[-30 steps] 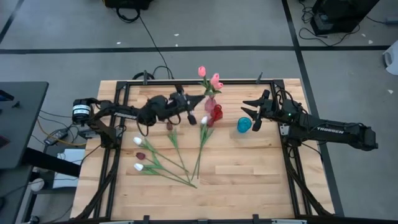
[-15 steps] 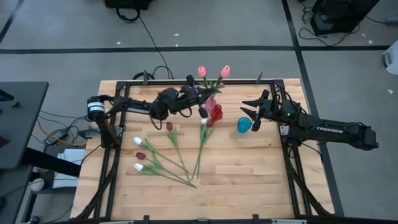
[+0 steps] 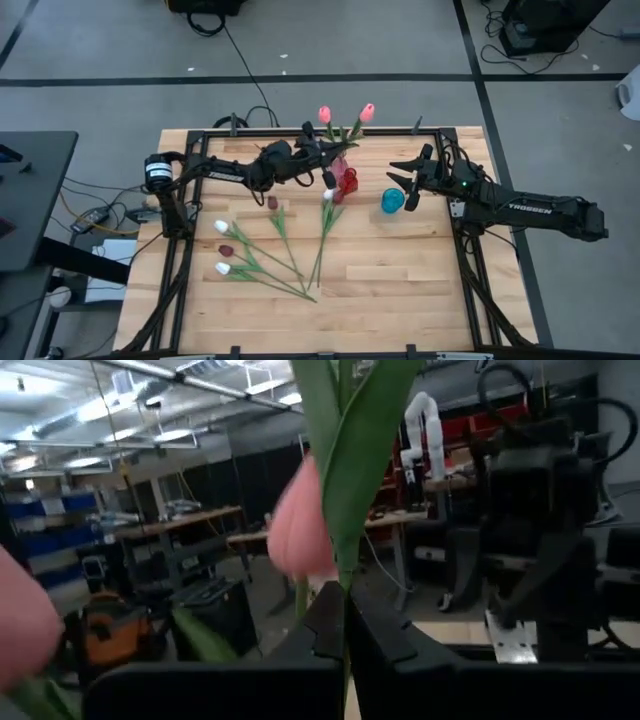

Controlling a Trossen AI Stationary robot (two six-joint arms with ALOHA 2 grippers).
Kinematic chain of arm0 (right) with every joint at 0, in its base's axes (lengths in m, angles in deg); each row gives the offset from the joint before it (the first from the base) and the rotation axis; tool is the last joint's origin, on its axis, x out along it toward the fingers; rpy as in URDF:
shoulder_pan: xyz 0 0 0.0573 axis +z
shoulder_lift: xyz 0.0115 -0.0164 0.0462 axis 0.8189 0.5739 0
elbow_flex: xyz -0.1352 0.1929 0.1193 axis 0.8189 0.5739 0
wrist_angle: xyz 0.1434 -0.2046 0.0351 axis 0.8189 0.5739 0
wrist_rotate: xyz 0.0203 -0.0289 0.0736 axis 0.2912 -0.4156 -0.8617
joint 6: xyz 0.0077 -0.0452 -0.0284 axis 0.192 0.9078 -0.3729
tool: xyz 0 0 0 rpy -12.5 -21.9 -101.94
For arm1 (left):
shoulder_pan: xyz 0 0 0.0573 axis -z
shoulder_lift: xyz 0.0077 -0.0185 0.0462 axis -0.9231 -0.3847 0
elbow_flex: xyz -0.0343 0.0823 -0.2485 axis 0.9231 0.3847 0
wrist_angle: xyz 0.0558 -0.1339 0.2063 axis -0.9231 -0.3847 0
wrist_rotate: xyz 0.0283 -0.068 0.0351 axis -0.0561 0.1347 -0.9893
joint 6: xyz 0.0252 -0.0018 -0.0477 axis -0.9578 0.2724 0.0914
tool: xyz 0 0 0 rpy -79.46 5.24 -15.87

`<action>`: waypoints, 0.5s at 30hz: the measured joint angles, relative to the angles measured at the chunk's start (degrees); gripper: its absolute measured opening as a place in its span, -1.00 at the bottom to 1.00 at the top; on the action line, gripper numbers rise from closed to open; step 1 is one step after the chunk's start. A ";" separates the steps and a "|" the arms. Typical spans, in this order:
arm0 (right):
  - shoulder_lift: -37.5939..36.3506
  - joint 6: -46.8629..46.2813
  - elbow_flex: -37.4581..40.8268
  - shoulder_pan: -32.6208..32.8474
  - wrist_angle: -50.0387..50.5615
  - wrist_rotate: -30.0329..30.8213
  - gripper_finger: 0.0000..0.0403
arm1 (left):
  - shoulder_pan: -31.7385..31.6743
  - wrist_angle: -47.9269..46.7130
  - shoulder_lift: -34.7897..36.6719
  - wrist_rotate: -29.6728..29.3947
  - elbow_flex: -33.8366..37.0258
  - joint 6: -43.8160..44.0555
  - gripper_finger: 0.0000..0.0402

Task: Sort flowers into vase by color
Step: Put the pink flower into the pink vase

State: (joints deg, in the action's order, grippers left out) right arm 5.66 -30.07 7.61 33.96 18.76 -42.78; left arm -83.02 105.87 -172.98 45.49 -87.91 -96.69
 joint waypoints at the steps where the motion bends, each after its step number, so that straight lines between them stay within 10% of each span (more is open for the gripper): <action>1: 0.00 -0.05 0.00 -0.01 0.00 -0.01 -0.25 | -0.17 -0.34 -0.65 -0.11 0.00 0.92 -0.97; 15: -0.02 -0.73 0.00 0.00 -0.46 -2.68 -0.25 | -2.93 -6.31 -4.33 -4.66 0.07 9.68 -0.97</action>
State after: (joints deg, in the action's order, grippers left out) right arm 5.64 -30.81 7.61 33.96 18.30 -45.46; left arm -85.95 99.56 -177.31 40.84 -87.84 -87.01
